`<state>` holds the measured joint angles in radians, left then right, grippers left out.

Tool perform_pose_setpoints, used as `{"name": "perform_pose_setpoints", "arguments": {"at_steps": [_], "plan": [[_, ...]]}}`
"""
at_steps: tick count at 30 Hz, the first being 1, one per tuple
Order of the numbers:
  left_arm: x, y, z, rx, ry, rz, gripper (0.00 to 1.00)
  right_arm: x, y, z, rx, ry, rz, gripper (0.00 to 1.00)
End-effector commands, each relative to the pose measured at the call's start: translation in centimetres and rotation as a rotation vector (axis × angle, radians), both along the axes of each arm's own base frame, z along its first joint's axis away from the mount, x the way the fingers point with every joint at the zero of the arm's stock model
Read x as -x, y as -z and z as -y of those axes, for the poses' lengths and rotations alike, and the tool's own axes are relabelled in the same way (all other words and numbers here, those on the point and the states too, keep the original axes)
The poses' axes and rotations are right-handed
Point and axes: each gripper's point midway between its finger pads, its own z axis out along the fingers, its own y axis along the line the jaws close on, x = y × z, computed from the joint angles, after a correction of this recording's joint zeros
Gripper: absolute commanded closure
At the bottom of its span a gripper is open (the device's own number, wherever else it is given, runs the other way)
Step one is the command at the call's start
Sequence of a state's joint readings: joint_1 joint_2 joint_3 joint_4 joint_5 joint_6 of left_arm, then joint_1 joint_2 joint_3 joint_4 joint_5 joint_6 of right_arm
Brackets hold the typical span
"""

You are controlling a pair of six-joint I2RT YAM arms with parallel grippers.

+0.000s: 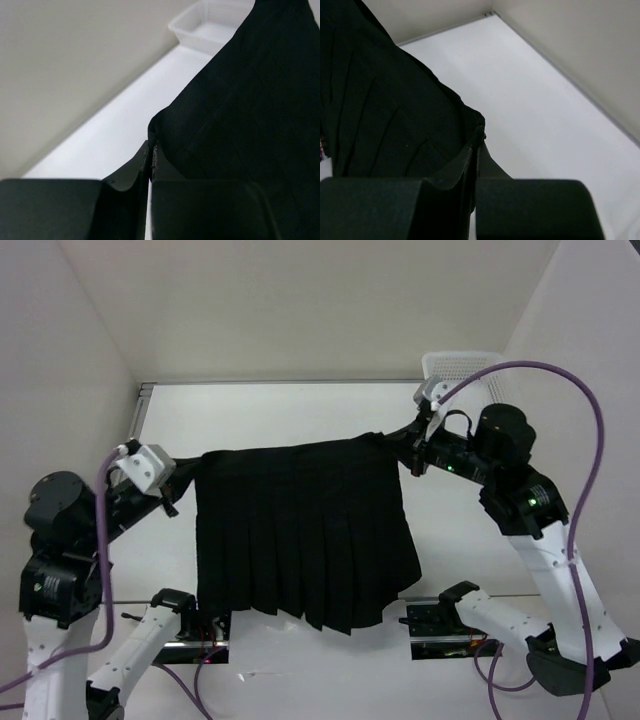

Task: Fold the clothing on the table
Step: Flatten the skirt out

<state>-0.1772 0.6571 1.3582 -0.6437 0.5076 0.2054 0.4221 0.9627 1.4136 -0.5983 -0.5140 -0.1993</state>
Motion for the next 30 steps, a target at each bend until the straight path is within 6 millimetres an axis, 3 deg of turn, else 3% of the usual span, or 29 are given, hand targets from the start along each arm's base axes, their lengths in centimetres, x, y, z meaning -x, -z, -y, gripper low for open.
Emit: {"name": "perform_pose_setpoints", "arguments": {"at_steps": [1, 2, 3, 4, 6, 7, 8, 10, 11, 12, 13, 14, 15, 17, 18, 19, 21, 22, 23, 24, 25, 26, 27, 28, 29, 30], "plan": [[-4.7, 4.4, 0.0, -0.042, -0.042, -0.097, 1.0, -4.3, 4.3, 0.1, 0.045, 0.088, -0.046, 1.0], [-5.7, 6.1, 0.3, -0.044, -0.045, -0.137, 1.0, -5.7, 5.9, 0.1, 0.063, 0.12, -0.07, 1.0], [-8.2, 9.5, 0.0, -0.063, -0.089, -0.2, 1.0, -6.6, 8.5, 0.1, 0.092, 0.137, -0.099, 1.0], [-9.3, 11.3, 0.1, -0.074, -0.101, -0.229, 1.0, -7.9, 9.0, -0.1, 0.086, 0.157, -0.078, 1.0], [-12.5, 14.5, 0.3, -0.081, -0.138, -0.27, 1.0, -10.5, 13.3, -0.1, 0.149, 0.204, -0.125, 1.0], [-13.5, 17.3, -0.1, -0.093, -0.177, -0.324, 1.0, -12.0, 13.6, 0.0, 0.146, 0.229, -0.113, 1.0], [-14.9, 19.8, -0.1, -0.112, -0.194, -0.378, 1.0, -13.7, 16.5, -0.1, 0.186, 0.237, -0.167, 1.0], [-17.1, 20.8, -0.4, -0.102, -0.245, -0.394, 1.0, -15.6, 18.8, -0.4, 0.205, 0.244, -0.205, 1.0], [-18.4, 22.7, -0.3, -0.116, -0.257, -0.46, 1.0, -17.4, 20.9, 0.1, 0.233, 0.254, -0.249, 1.0], [-19.2, 23.1, -0.2, -0.123, -0.266, -0.474, 1.0, -18.1, 21.9, -0.1, 0.25, 0.249, -0.264, 1.0], [-20.0, 23.3, -0.4, -0.124, -0.289, -0.487, 1.0, -19.1, 22.6, 0.2, 0.257, 0.271, -0.271, 1.0], [-21.0, 24.7, -0.5, -0.127, -0.31, -0.536, 1.0, -20.3, 22.4, -0.1, 0.261, 0.268, -0.251, 1.0], [-21.9, 24.4, -0.5, -0.119, -0.331, -0.53, 1.0, -21.4, 24.5, 0.6, 0.289, 0.3, -0.29, 1.0], [-23.7, 26.0, -1.0, -0.132, -0.382, -0.555, 1.0, -23.2, 24.5, 0.3, 0.293, 0.311, -0.263, 1.0], [-24.4, 26.0, -1.2, -0.129, -0.404, -0.558, 1.0, -24.2, 26.0, 0.6, 0.302, 0.32, -0.284, 1.0], [-25.0, 26.4, -1.3, -0.137, -0.419, -0.565, 1.0, -24.9, 25.8, 0.3, 0.298, 0.321, -0.276, 1.0], [-26.2, 28.1, -1.3, -0.156, -0.433, -0.598, 0.99, -26.0, 27.7, 0.0, 0.311, 0.318, -0.302, 1.0], [-27.0, 27.7, -1.3, -0.152, -0.443, -0.581, 0.97, -26.7, 27.5, 0.0, 0.313, 0.333, -0.293, 1.0], [-27.7, 28.6, -1.5, -0.161, -0.457, -0.593, 0.96, -27.1, 28.0, -0.1, 0.317, 0.332, -0.3, 1.0], [-28.1, 28.8, -1.6, -0.166, -0.467, -0.594, 0.91, -27.7, 29.7, 0.2, 0.339, 0.352, -0.323, 1.0], [-28.8, 29.5, -1.6, -0.172, -0.476, -0.601, 0.88, -28.7, 29.3, 0.6, 0.336, 0.372, -0.312, 1.0], [-29.7, 28.8, -1.6, -0.164, -0.486, -0.578, 0.78, -29.2, 29.7, 0.6, 0.34, 0.381, -0.313, 1.0], [-30.0, 29.0, -1.5, -0.165, -0.487, -0.58, 0.64, -29.6, 30.2, 0.6, 0.35, 0.388, -0.323, 1.0], [-30.5, 29.5, -1.4, -0.166, -0.487, -0.581, 0.44, -30.5, 30.7, 0.7, 0.352, 0.413, -0.326, 0.98], [-31.2, 29.1, -1.9, -0.154, -0.51, -0.575, 0.32, -30.6, 31.0, 0.7, 0.36, 0.411, -0.341, 0.89], [-31.7, 28.8, -2.1, -0.151, -0.522, -0.562, 0.19, -31.5, 31.1, 1.2, 0.354, 0.441, -0.349, 0.62]]}}
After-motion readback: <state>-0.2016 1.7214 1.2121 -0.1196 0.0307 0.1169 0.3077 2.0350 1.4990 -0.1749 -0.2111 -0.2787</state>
